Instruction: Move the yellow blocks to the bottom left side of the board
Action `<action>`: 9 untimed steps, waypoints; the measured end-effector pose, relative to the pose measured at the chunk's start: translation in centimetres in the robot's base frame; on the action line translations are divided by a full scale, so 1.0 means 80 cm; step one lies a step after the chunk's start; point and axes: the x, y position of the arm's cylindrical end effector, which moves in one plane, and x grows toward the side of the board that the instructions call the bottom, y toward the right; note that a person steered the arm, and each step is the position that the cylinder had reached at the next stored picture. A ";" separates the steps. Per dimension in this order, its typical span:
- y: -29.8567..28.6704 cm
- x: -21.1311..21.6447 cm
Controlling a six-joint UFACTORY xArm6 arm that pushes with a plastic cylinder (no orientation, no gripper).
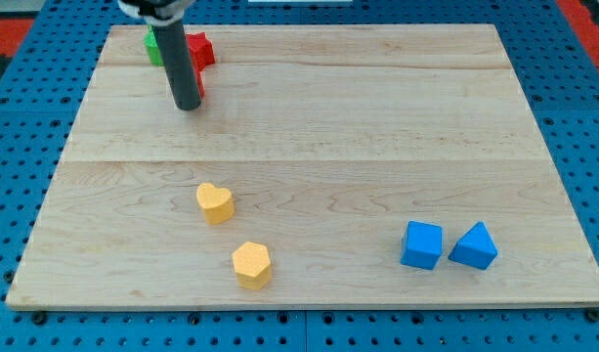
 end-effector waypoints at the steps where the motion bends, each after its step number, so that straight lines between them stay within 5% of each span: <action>1: 0.006 -0.033; 2: 0.041 -0.017; 4: 0.125 0.128; 5: 0.112 0.187; 7: -0.044 0.283; 9: -0.012 0.229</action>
